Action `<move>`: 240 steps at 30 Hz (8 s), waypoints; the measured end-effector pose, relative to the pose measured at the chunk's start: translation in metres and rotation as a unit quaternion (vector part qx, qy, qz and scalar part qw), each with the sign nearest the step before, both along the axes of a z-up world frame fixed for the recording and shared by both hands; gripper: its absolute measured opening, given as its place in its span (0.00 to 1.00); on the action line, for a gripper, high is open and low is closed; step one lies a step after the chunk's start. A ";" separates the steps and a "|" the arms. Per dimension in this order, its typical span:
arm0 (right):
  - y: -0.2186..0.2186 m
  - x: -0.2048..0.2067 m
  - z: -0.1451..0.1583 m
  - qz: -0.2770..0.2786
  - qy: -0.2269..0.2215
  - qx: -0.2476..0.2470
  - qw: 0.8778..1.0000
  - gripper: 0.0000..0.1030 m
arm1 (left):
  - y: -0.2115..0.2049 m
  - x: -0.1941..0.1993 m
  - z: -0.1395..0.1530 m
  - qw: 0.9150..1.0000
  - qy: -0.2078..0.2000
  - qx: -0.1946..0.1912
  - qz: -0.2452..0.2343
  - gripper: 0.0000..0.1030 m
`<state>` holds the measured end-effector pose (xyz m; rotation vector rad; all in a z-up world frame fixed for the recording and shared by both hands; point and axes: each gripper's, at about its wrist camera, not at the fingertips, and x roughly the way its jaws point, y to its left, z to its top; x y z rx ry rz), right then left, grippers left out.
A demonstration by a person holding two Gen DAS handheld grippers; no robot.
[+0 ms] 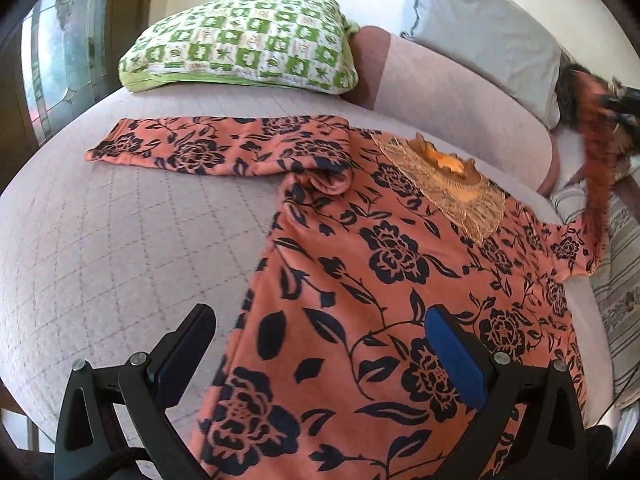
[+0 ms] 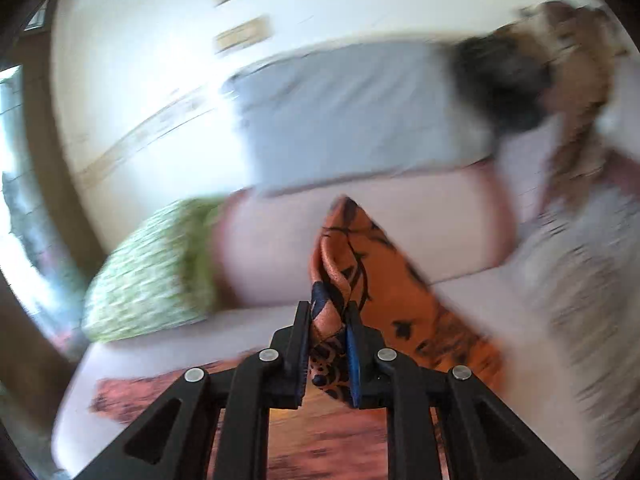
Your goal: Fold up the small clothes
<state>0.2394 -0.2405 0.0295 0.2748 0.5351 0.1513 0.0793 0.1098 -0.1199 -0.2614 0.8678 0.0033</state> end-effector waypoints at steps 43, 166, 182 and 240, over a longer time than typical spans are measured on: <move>-0.071 -0.078 -0.233 0.063 0.107 0.211 0.970 0.78 | -0.068 0.221 -0.025 0.991 0.105 -0.085 0.003 0.07; -0.113 0.015 -0.202 0.019 0.181 0.136 0.974 0.74 | 0.034 0.190 -0.059 0.996 0.068 -0.045 -0.029 0.08; -0.079 0.066 -0.207 0.031 0.211 -0.014 0.977 0.12 | 0.006 0.203 -0.055 0.997 0.063 0.015 -0.039 0.13; -0.064 0.037 -0.200 0.100 0.150 0.155 0.971 0.79 | 0.012 0.138 -0.012 0.997 0.031 0.026 -0.059 0.57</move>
